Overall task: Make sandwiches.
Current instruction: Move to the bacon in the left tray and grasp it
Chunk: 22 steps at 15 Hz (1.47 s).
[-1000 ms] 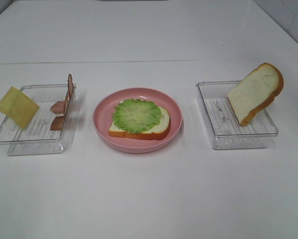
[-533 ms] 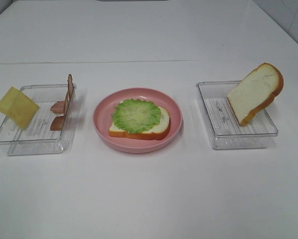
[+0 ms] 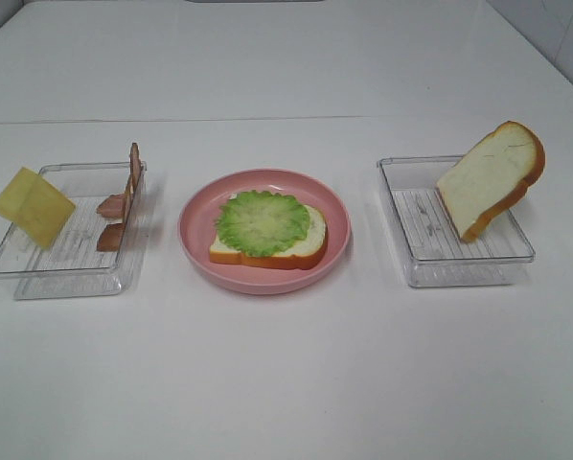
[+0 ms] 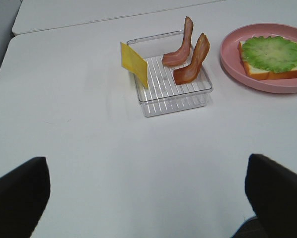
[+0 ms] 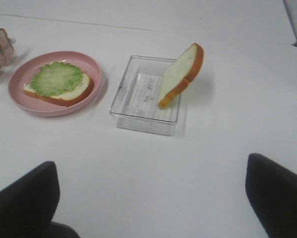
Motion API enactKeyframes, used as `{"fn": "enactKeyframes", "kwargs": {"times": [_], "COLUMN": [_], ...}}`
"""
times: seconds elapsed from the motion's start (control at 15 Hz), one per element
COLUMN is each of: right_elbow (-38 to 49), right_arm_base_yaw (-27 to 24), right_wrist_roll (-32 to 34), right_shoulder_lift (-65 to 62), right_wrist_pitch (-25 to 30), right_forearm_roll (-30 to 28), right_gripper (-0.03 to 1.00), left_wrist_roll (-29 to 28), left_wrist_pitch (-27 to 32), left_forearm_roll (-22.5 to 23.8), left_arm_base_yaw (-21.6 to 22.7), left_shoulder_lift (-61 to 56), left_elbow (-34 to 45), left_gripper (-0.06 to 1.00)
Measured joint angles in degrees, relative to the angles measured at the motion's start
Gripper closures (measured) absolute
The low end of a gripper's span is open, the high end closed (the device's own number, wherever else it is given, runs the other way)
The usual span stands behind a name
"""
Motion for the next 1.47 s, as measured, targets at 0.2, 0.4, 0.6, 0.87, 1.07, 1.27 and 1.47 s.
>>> {"fn": "enactKeyframes", "kwargs": {"times": [0.2, 0.4, 0.6, 0.87, 1.07, 1.27, 1.47], "right_elbow": [10.4, 11.2, 11.2, 11.2, 11.5, 11.7, 11.7], "right_arm_base_yaw": [0.0, 0.0, 0.0, -3.3, -14.2, -19.3, -21.1], "right_wrist_roll": [-7.7, -11.4, -11.7, -12.7, -13.1, -13.1, -13.1], "right_shoulder_lift": [-6.9, -8.3, -8.3, -8.3, -8.3, -8.3, -8.3], "right_wrist_pitch": [-7.8, -8.7, -5.0, -2.2, 0.1, 0.6, 0.6], "right_forearm_roll": [8.0, 12.7, 15.2, 15.3, 15.0, 14.7, 14.9], "right_gripper": [-0.02, -0.02, -0.02, -0.02, -0.02, -0.02, -0.02], "left_wrist_roll": [0.0, 0.0, 0.0, 0.0, 0.0, 0.0, 0.0], "left_wrist_pitch": [0.0, 0.0, 0.0, 0.0, 0.0, 0.0, 0.0], "left_forearm_roll": [0.0, 0.0, 0.0, 0.0, 0.0, 0.0, 0.0], "left_arm_base_yaw": [0.0, 0.0, 0.0, 0.0, 0.0, 0.0, 0.0], "left_shoulder_lift": [0.0, 0.0, 0.0, 0.0, 0.0, 0.0, 0.0], "left_elbow": [0.0, 0.0, 0.0, 0.0, 0.0, 0.0, 0.0], "left_gripper": [-0.05, -0.05, -0.05, -0.05, -0.05, -0.05, -0.05]}}
